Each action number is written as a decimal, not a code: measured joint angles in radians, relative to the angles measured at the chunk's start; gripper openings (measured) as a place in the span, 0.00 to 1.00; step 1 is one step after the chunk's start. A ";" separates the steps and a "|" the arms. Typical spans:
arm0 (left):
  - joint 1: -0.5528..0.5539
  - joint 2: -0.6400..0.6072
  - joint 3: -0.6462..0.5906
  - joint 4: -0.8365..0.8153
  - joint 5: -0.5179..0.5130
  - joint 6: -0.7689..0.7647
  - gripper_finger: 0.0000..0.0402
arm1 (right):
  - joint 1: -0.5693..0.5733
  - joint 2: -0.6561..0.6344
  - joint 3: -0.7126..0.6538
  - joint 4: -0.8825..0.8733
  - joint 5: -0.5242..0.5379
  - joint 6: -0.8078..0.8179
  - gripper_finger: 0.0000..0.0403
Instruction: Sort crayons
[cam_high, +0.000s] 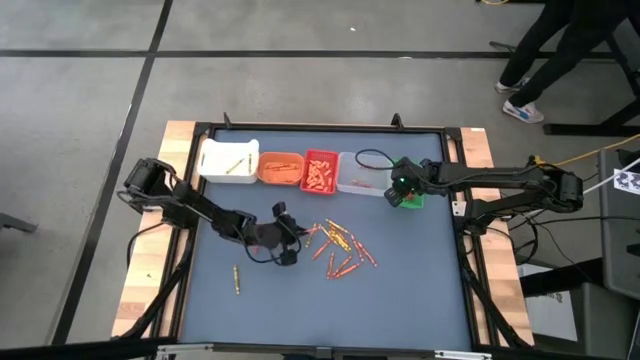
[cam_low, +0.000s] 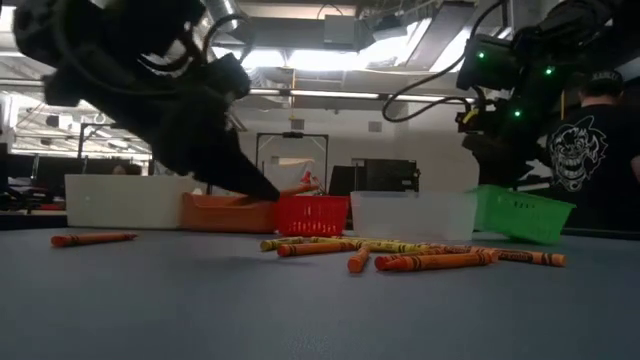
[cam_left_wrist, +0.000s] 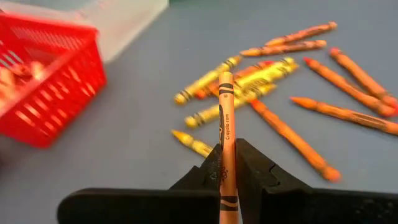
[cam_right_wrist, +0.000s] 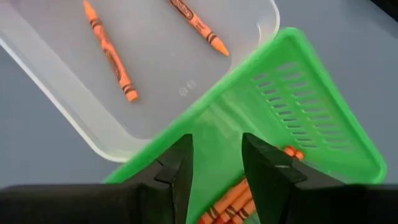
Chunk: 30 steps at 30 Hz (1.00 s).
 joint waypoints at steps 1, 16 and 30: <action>0.017 0.000 0.000 0.013 0.001 0.020 0.03 | 0.000 0.000 0.000 -0.007 0.000 0.000 0.34; 0.316 -0.002 0.030 0.463 0.178 0.289 0.03 | 0.000 0.000 0.000 -0.115 0.116 0.005 0.34; 0.470 0.224 0.403 0.436 0.342 0.381 0.03 | 0.001 -0.070 0.002 -0.269 0.207 0.009 0.34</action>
